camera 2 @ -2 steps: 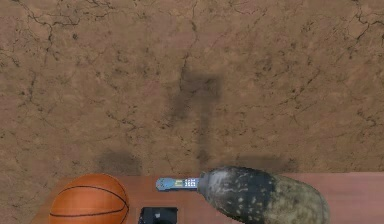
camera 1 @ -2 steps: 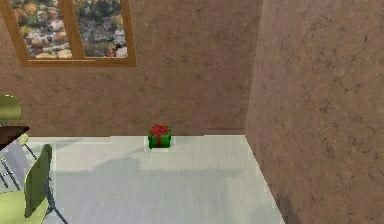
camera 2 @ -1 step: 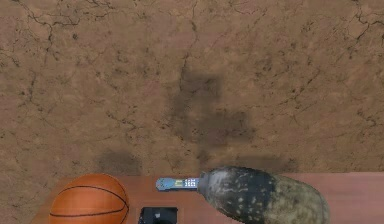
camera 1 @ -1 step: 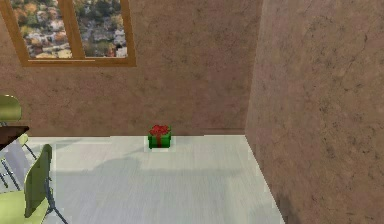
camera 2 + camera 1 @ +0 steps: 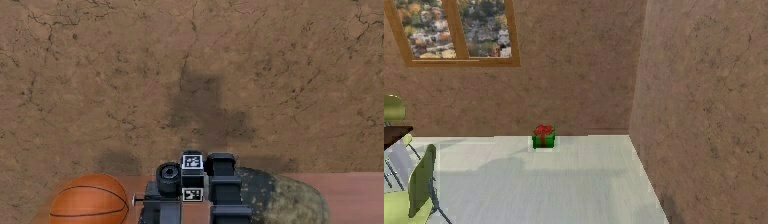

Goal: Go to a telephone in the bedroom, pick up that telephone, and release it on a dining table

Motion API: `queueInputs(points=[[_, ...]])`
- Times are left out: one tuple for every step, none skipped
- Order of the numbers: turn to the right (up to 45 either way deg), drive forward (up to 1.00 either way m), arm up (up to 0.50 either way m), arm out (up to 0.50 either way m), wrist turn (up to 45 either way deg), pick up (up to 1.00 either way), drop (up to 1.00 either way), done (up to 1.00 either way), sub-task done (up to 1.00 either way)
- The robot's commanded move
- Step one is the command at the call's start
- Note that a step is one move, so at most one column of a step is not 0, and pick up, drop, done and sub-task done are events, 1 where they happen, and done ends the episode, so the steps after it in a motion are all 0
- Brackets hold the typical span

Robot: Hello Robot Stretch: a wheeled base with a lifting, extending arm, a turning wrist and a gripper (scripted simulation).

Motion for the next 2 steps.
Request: queueInputs(points=[[0.0,0.00,0.00,0.00,45.0,0.00,0.00,0.00,0.00],[0.0,0.00,0.00,0.00,45.0,0.00,0.00,0.00,0.00]])
